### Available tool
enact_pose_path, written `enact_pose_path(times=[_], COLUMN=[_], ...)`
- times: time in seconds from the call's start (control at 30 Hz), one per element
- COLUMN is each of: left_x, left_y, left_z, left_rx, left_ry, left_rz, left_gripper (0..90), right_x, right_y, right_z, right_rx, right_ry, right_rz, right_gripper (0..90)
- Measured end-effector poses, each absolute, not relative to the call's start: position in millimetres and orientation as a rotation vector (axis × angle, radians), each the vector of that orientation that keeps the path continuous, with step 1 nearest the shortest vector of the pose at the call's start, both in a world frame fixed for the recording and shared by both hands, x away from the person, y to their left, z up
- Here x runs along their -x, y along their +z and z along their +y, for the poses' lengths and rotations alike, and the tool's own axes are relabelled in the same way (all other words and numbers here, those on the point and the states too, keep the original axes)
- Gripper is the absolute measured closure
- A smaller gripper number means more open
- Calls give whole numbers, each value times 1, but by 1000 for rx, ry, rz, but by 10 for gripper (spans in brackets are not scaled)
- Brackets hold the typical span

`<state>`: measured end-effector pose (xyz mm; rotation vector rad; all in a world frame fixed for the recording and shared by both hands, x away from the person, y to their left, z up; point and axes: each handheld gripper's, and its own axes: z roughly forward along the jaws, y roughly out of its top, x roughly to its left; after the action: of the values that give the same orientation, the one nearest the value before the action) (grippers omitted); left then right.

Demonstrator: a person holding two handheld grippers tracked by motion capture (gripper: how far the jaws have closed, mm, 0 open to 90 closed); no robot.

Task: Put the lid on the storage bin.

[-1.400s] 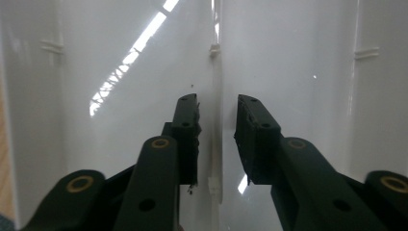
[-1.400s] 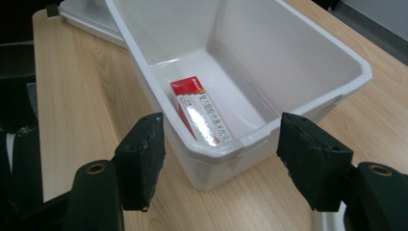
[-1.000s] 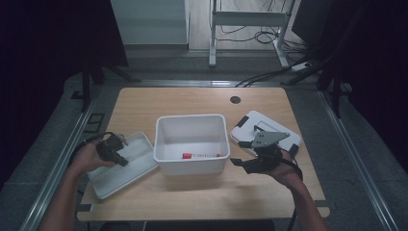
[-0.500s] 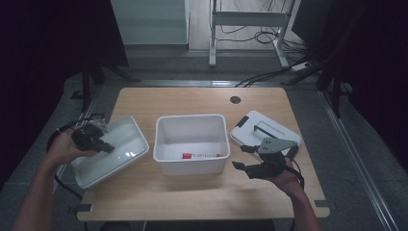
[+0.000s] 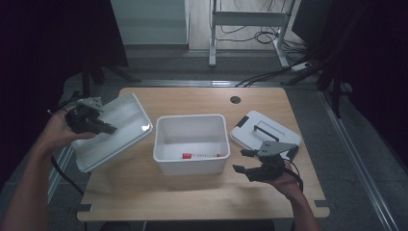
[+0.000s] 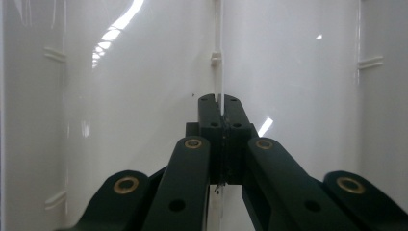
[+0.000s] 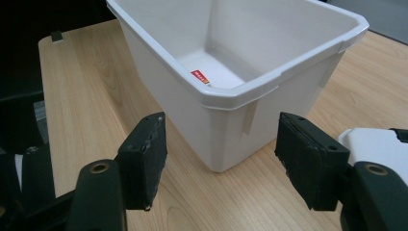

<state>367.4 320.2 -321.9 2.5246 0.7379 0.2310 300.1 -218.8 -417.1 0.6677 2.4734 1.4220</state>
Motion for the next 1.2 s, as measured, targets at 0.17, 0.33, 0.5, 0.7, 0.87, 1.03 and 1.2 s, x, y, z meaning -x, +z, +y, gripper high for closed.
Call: enact_pose_path(times=[0.17, 0.33, 0.5, 0.7, 0.87, 1.03, 1.2], left_x=[-375, -382, -393, -405, -415, -422, -427], left_y=[-311, -305, -300, -297, -299, -304, -306], left_z=[303, 285, 258, 220, 192, 171, 151], left_rx=[-2514, -2526, -2541, -2579, -2620, -2643, -2659], left_ry=[235, 226, 212, 187, 166, 145, 121], left_rz=[694, 644, 581, 491, 425, 388, 355], left_gripper=[894, 894, 894, 894, 894, 894, 894], right_x=[-301, -302, -303, -303, -303, -304, -305], right_y=[-420, -423, -425, -426, -428, -428, -429], right_z=[-221, -227, -232, -236, -240, -243, -246], right_rx=[-687, -705, -727, -743, -756, -766, -776], right_ry=[1417, 1410, 1409, 1404, 1404, 1405, 1402], right_rz=[2479, 2477, 2467, 2465, 2463, 2458, 2457], right_gripper=[351, 350, 351, 350, 351, 351, 351])
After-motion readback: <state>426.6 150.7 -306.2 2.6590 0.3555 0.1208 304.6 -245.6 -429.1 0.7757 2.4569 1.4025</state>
